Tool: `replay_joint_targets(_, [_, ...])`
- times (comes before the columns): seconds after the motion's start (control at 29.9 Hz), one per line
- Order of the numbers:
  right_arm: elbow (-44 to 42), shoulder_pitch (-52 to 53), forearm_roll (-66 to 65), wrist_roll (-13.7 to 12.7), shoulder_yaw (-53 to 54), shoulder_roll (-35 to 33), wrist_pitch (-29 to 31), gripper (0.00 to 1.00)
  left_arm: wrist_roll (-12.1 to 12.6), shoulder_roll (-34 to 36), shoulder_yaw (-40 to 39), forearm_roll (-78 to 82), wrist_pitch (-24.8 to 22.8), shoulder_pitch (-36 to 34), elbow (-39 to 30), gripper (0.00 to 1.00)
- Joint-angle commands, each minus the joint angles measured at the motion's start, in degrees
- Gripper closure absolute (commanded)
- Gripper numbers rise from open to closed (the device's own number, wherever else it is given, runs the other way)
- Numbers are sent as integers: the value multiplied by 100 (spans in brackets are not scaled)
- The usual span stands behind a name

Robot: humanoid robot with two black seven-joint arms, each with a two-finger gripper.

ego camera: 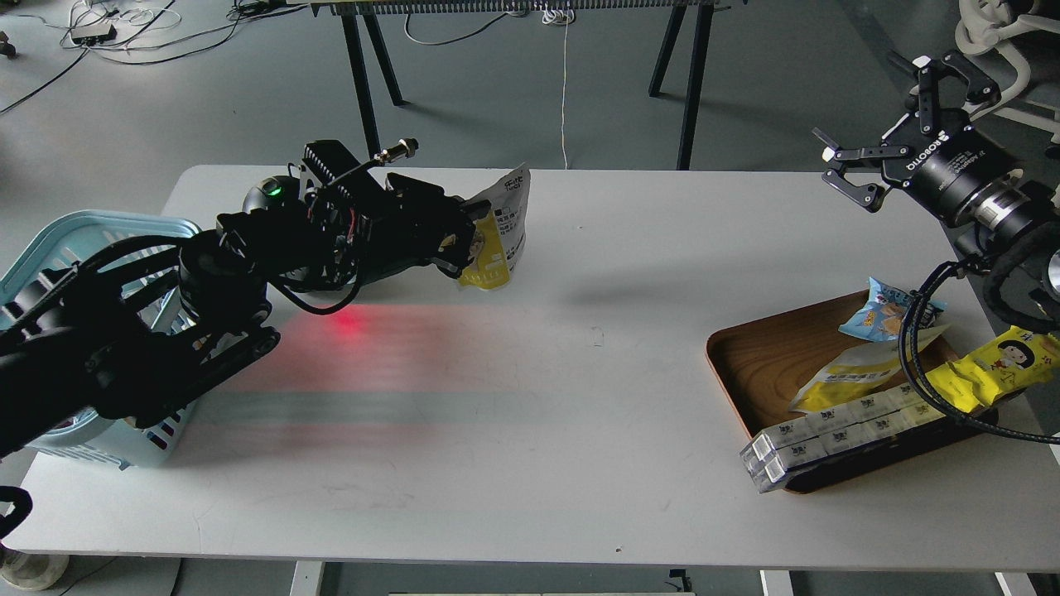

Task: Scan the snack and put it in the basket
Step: 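Lift the packet with the left gripper and hold it before the scanner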

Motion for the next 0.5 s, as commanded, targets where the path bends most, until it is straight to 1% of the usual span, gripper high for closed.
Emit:
replay_joint_targets(0.0, [12,3,0,0,-8,-16,0,2,-16,585,-171,0,10,-14,-637,100])
replay_joint_targets(0.13, [12,3,-9,0,-8,-51,0,2,-25,1314,-286,0,28,65,-1305,100])
replay_joint_targets(0.27, [12,3,-9,0,-8,-51,0,2,-25,1982,-286,0,142,214,-1736,100])
replay_joint_targets(0.37, [3,3,-9,-9,-8,-25,0,2,-42,2300,-269,0,194,354,-1913,100])
replay_joint_targets(0.47, [3,3,-9,0,-8,2,0,2,-51,2406,-260,0,318,626,-1948,100])
